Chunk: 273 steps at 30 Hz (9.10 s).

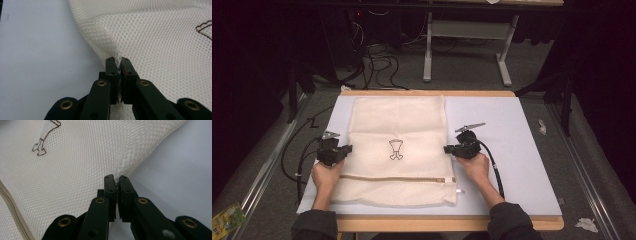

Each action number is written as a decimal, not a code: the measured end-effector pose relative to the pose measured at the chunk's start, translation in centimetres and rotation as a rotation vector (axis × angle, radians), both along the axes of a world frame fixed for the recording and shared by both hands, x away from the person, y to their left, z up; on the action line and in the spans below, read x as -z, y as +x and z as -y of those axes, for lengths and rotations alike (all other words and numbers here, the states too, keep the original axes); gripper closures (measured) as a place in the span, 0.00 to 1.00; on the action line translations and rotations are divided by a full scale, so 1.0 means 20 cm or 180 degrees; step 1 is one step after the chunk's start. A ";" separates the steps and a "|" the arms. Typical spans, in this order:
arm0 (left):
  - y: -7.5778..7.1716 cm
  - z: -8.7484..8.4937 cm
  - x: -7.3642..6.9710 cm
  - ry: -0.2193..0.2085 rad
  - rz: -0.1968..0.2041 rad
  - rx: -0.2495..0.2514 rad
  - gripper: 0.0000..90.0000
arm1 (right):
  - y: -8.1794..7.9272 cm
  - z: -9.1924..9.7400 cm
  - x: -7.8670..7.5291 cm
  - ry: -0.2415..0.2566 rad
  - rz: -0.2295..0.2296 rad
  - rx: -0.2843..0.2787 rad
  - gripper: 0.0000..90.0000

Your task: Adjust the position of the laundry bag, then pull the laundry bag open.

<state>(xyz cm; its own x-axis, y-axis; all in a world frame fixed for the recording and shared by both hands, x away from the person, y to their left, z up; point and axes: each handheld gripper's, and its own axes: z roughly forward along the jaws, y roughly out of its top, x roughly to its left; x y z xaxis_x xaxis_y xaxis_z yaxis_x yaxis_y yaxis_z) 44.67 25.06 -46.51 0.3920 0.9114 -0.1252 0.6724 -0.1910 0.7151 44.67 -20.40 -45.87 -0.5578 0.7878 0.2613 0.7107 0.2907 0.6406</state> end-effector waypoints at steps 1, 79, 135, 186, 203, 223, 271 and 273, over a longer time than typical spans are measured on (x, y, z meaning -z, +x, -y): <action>0.01 0.01 -0.01 0.0013 0.0010 0.0018 0.96 | 0.00 0.01 0.00 -0.0005 0.0009 -0.0003 0.97; 0.12 0.55 -0.08 -0.0468 -0.0031 0.0457 0.96 | -0.15 0.63 -0.06 0.0124 0.0180 0.0696 0.97; -0.07 0.78 -0.04 0.0320 0.0433 0.0707 0.54 | -0.34 0.78 -0.02 -0.0194 0.0653 0.0999 0.56; -0.36 1.51 -0.08 -0.0164 0.0306 0.2110 0.52 | -0.56 0.71 -0.02 -0.0104 0.0578 0.0444 0.97; -0.37 1.67 -0.05 -0.0435 0.0225 0.2300 0.58 | -0.54 0.71 -0.09 -0.0049 0.0574 0.0387 0.98; -0.45 1.88 0.00 -0.0372 0.0336 0.2536 0.65 | -0.54 0.71 -0.10 -0.0064 0.0547 0.0416 0.98; -0.42 1.93 0.01 -0.0803 0.0071 0.2531 0.82 | -0.54 0.65 -0.13 0.0048 0.0639 0.0362 0.98; -0.42 1.93 0.01 -0.0836 0.0073 0.2535 0.83 | -0.55 0.65 -0.13 0.0047 0.0649 0.0363 0.98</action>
<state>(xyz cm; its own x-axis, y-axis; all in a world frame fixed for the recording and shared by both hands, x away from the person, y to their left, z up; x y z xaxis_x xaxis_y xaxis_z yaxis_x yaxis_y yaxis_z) 36.30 -13.57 -46.79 0.9111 0.3033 -0.2789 0.3918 -0.4278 0.8145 33.72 -33.42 -43.29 -0.5077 0.8457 0.1642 0.5939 0.2055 0.7779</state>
